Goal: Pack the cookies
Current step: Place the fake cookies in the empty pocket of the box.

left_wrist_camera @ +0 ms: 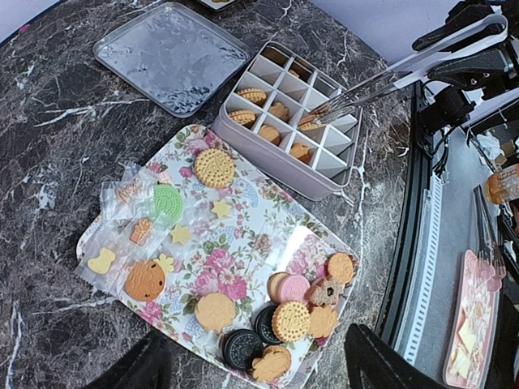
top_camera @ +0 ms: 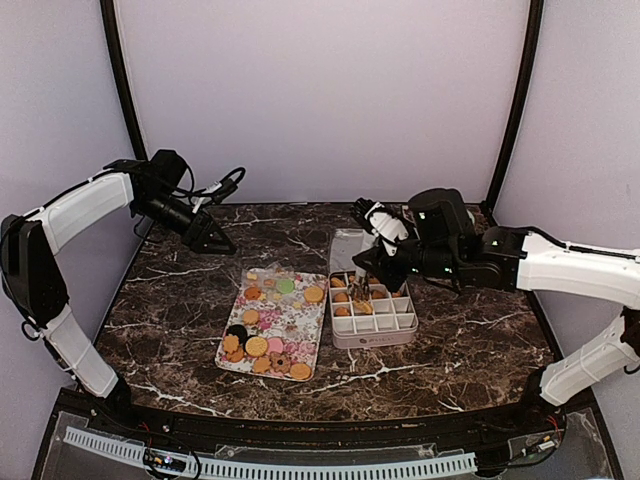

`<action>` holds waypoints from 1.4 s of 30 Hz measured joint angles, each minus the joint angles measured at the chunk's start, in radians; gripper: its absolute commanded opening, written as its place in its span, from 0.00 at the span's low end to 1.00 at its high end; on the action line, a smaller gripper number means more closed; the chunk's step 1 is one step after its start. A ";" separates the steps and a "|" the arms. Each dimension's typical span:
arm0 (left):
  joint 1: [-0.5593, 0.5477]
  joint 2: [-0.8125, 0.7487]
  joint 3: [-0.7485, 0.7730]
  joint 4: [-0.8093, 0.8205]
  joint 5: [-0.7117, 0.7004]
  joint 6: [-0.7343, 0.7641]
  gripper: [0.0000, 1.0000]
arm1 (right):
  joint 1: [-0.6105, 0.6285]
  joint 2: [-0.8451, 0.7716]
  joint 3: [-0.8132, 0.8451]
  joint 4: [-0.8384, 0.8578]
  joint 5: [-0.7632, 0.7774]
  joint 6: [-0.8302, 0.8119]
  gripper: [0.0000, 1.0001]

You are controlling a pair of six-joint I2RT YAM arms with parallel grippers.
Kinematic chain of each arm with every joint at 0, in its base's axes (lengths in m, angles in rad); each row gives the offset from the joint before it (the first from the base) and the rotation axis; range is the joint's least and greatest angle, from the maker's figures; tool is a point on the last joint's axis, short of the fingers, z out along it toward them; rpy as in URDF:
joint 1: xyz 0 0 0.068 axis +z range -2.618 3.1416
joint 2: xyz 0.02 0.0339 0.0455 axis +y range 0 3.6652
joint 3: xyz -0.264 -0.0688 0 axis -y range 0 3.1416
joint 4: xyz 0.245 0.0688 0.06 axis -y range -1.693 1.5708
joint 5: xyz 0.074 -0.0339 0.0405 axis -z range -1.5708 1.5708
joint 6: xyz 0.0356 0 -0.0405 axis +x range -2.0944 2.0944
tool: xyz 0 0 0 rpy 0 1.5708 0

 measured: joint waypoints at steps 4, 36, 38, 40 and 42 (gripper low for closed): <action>0.000 0.000 0.008 -0.002 0.000 0.000 0.76 | -0.013 0.003 0.000 0.007 -0.026 -0.010 0.06; 0.000 0.003 0.029 -0.020 0.000 0.000 0.75 | -0.055 -0.028 -0.060 0.059 -0.055 0.028 0.42; 0.000 0.003 0.029 -0.023 0.000 0.000 0.75 | -0.055 -0.037 -0.060 0.061 -0.059 0.035 0.41; 0.000 0.003 0.029 -0.024 0.000 0.000 0.75 | -0.055 -0.048 -0.058 0.060 -0.065 0.044 0.41; 0.000 0.003 0.029 -0.025 0.000 0.000 0.75 | -0.055 -0.051 -0.046 0.060 -0.074 0.050 0.41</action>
